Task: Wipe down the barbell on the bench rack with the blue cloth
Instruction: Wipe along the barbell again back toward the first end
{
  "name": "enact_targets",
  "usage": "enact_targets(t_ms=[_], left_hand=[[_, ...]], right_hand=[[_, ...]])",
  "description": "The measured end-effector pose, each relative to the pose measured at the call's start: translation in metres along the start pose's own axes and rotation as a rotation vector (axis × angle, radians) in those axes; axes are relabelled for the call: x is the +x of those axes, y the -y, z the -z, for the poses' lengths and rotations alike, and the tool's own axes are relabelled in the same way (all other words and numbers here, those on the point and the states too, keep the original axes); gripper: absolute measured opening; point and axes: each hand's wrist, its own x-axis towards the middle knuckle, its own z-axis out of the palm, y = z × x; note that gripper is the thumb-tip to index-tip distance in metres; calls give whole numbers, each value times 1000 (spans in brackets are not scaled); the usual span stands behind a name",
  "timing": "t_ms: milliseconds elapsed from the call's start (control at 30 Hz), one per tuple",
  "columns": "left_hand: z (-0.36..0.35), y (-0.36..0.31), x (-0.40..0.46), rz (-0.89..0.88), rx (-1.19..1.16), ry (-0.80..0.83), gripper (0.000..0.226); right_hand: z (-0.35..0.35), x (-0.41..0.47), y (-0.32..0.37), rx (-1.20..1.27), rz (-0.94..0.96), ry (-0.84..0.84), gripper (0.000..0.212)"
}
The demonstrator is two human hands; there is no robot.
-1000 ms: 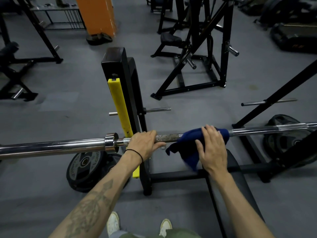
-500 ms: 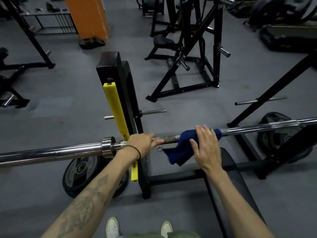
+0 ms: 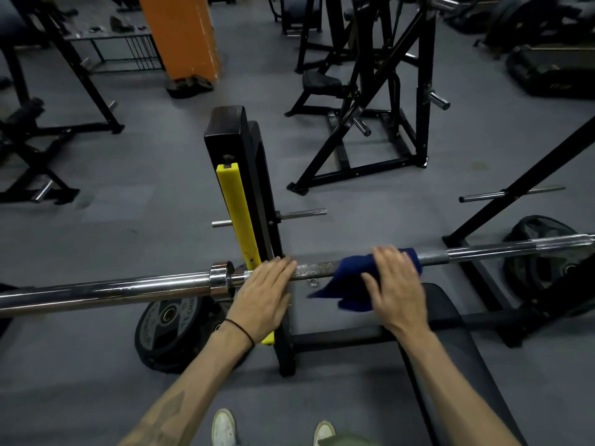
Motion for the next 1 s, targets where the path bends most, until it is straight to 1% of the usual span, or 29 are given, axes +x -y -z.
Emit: enact_targets(t_ms=[67, 133, 167, 200, 233, 300, 367, 400, 467, 533, 567, 633, 667, 700, 767, 833, 867, 900, 933, 1000], left_hand=[[1, -5, -4, 37, 2, -8, 66], [0, -8, -2, 76, 21, 24, 71], [1, -8, -1, 89, 29, 46, 73], [1, -9, 0, 96, 36, 60, 72], [2, -9, 1, 99, 41, 68, 70], [3, -8, 2, 108, 39, 85, 67], [4, -7, 0, 109, 34, 100, 66], [4, -7, -1, 106, 37, 96, 67], [4, -7, 0, 105, 36, 89, 67], [3, -8, -1, 116, 36, 74, 67], [3, -9, -1, 124, 34, 67, 66], [2, -11, 0, 135, 21, 66, 65], [2, -11, 0, 136, 15, 61, 64], [1, -11, 0, 137, 9, 56, 64], [0, -9, -1, 128, 6, 54, 64], [0, -7, -2, 111, 19, 55, 66], [0, -6, -3, 108, 26, 55, 66], [0, -6, -4, 107, 26, 57, 67], [0, -7, -6, 104, 24, 59, 67], [0, -9, -10, 115, 28, 52, 66]], right_hand=[[-1, -4, 4, 16, -102, -16, 68], [-12, 0, 37, 72, -282, -60, 76], [-19, 4, 59, 107, -335, -80, 79], [-27, 7, 81, 140, -322, -77, 80], [-33, 8, 100, 160, -255, -46, 80], [-36, 4, 118, 175, -41, 64, 77], [-30, 4, 98, 133, 158, 114, 71], [-25, 5, 80, 98, 197, 101, 67], [-14, 3, 39, 40, 135, 23, 63], [-3, -4, 18, 32, -9, -22, 65], [-5, -5, 25, 49, -98, -39, 68], [-15, -3, 63, 134, -281, -54, 75], [-21, -2, 86, 183, -297, -37, 77], [-26, -2, 105, 212, -245, 3, 78], [-29, -8, 118, 206, -27, 112, 78], [-21, -7, 91, 154, 143, 157, 72], [-17, -7, 71, 115, 174, 152, 69], [-12, -7, 51, 82, 158, 126, 68], [-6, -10, 34, 62, 96, 96, 67], [-3, -15, 25, 76, -83, 41, 69]])
